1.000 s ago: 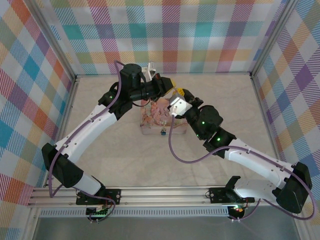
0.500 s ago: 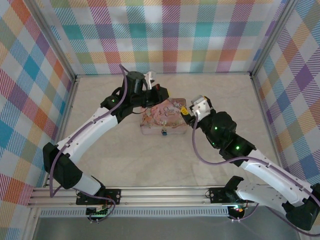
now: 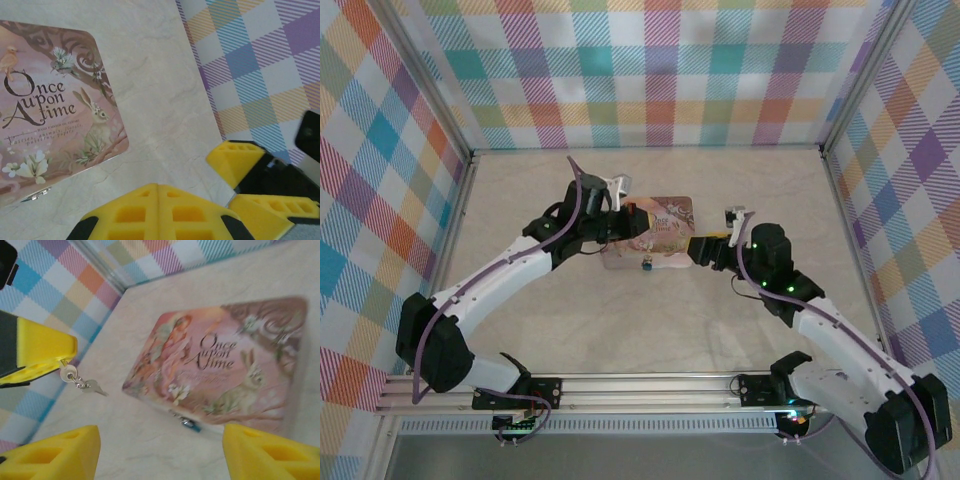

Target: Unlock the padlock with the key

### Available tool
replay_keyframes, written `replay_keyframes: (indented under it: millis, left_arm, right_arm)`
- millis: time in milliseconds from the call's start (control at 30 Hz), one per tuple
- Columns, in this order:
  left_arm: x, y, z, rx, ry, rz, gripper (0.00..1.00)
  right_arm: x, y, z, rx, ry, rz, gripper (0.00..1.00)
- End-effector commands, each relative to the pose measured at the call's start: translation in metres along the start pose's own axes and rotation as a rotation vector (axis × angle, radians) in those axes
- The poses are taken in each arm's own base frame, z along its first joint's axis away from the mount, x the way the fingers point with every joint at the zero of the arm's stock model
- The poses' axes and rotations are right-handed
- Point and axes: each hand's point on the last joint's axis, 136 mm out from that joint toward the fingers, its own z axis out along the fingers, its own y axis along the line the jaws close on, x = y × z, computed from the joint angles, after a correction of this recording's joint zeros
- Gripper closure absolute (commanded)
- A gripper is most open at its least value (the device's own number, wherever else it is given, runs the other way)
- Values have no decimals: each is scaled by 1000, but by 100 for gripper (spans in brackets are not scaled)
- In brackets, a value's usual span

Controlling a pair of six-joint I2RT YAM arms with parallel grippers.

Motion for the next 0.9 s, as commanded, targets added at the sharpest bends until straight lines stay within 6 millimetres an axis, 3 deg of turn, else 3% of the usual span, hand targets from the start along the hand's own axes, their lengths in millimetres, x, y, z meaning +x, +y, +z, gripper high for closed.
replay_keyframes:
  millis: [0,333,600,867]
  left_arm:
    - [-1,-24,-8,102,-44,52,100]
    - [6,-50,-12,201,-72,58,100]
    - [-4,-68,-25,281,-130,44,100]
    - [-5,-81,-29,367,-146,22,100]
  right_arm:
    - [-11,33,3,-231,-17,141,37]
    - [-34,76,-5,-528,-83,218,34]
    - [-36,85,-12,-585,-98,212,44]
    - [-37,89,-14,-607,-96,202,43]
